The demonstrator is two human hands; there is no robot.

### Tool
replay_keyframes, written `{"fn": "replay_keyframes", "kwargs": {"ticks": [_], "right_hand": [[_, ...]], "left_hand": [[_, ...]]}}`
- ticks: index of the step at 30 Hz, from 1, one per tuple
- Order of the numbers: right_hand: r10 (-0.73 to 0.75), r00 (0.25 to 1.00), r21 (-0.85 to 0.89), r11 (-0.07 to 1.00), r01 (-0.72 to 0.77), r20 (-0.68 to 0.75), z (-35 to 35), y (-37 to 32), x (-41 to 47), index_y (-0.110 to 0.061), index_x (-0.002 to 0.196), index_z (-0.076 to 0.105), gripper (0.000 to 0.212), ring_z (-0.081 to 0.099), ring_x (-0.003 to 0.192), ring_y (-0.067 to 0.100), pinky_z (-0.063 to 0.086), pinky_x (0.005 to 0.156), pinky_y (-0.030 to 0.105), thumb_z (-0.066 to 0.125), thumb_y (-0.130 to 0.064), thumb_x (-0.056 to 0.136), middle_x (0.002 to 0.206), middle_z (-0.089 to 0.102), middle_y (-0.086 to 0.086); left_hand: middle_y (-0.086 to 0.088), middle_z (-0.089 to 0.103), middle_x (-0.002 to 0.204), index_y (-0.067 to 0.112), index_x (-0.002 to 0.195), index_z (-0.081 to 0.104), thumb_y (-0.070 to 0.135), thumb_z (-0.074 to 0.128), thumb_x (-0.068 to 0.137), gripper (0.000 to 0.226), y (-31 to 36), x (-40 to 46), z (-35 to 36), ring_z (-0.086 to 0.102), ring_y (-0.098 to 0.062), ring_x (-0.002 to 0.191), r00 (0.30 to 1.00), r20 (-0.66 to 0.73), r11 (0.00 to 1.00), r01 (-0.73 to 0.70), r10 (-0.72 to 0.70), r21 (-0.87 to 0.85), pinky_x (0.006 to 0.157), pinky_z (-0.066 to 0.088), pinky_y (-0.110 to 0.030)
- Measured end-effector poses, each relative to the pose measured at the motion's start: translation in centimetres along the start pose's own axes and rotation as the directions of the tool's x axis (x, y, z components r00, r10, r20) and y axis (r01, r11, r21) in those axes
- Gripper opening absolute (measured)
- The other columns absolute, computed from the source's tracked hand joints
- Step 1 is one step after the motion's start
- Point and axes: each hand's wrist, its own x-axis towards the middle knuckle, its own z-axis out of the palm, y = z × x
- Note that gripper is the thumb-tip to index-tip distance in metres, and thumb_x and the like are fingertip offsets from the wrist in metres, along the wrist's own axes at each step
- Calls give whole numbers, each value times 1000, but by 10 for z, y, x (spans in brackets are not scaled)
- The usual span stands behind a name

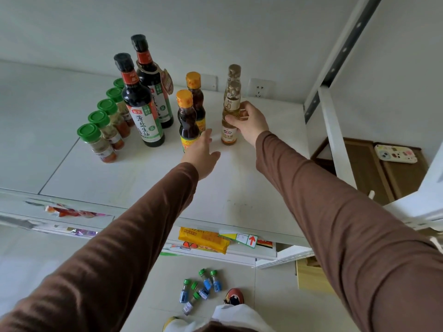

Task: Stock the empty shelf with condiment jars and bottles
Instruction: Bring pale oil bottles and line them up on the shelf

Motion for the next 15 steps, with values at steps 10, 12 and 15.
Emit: {"fn": "replay_keyframes", "kwargs": {"ticks": [10,12,15], "right_hand": [[-8,994,-95,995,-3,-110,11,-12,4,-12,112,58,46,62,97,19,50,86,34,75,-42,82,101,60,-5],[-5,993,-97,995,-7,-122,12,-13,5,-12,112,57,44,61,96,19,50,85,33,75,-40,84,101,59,-5],[-6,991,-105,994,-8,-133,14,-14,6,-12,112,57,43,62,98,21,50,86,35,74,-40,84,106,62,0]], "left_hand": [[-8,46,149,15,153,24,19,58,96,67,1,2,-3,47,-26,134,1000,-5,1000,-2,2,-1,110,41,-42],[-9,46,149,14,153,25,18,58,96,66,1,2,-5,47,-26,133,1000,-7,1000,-5,5,-10,110,42,-42],[-10,47,148,14,152,26,17,58,97,64,0,1,-8,48,-27,132,1000,-9,1000,-12,12,-19,109,42,-41]]}}
